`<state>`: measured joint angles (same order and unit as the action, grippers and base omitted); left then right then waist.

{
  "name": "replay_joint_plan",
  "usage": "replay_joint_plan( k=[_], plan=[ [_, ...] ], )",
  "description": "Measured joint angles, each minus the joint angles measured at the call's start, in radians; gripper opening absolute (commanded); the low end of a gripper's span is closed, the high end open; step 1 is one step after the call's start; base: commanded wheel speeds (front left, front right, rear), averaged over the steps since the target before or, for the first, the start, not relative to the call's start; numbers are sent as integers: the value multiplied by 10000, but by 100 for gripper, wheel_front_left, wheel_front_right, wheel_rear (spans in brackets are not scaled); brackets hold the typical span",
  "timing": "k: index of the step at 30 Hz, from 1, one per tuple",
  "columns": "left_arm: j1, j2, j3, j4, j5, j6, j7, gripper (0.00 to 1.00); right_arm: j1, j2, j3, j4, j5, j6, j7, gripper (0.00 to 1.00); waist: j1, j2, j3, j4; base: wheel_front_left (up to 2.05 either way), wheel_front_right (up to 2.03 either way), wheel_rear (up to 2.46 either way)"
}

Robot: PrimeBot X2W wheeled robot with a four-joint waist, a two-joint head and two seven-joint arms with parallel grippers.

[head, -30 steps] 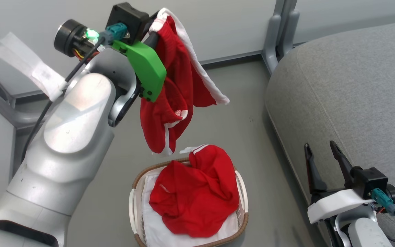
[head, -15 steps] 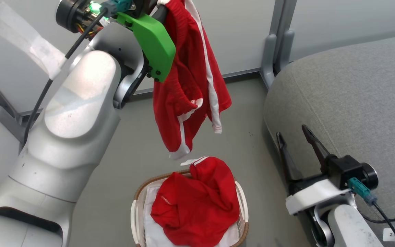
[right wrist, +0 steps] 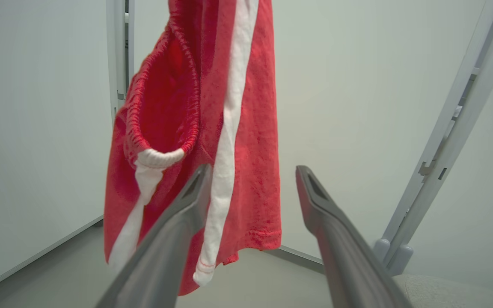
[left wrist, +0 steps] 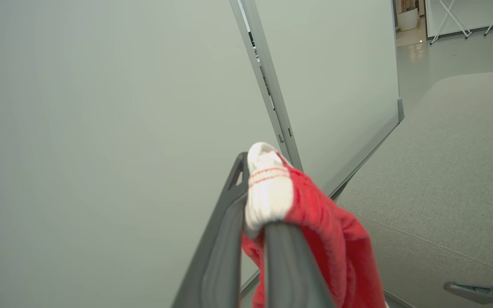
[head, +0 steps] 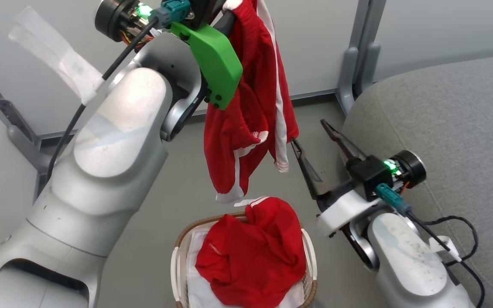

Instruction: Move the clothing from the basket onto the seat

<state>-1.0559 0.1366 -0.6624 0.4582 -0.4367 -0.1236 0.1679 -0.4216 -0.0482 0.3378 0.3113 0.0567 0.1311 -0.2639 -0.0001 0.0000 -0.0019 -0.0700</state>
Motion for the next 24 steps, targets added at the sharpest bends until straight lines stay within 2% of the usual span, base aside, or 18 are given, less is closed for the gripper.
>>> replay_joint_plan(
  k=[3,16,17,18,19,20,24],
  plan=[
    [5,-29,-146,-105,-15,0,27,0,-410,2,623,708,19,0,-4,100,0,0,-3,117,0,0,0],
    [104,-247,-895,-1057,-297,-36,-13,0,-2483,0,1699,3607,318,2,-4,100,0,0,20,695,0,0,0],
    [123,-255,-930,-1114,-337,-36,-2,0,-2616,0,1847,3787,431,2,-4,80,0,0,29,729,0,0,0],
    [140,-257,-947,-1158,-382,-36,6,0,-2705,0,1941,3902,535,2,-4,42,0,0,37,752,0,0,0],
    [174,-253,-951,-1206,-408,-36,36,0,-2801,0,2021,4025,656,2,-4,13,1,0,49,773,0,0,0],
    [206,-226,-945,-1218,-456,-36,61,0,-2893,6,2082,4094,731,2,-4,0,0,0,62,784,0,0,0],
    [366,36,-798,-1166,-545,67,54,0,-3031,0,2215,4161,995,2,-4,0,0,0,100,751,0,0,0]
  ],
)
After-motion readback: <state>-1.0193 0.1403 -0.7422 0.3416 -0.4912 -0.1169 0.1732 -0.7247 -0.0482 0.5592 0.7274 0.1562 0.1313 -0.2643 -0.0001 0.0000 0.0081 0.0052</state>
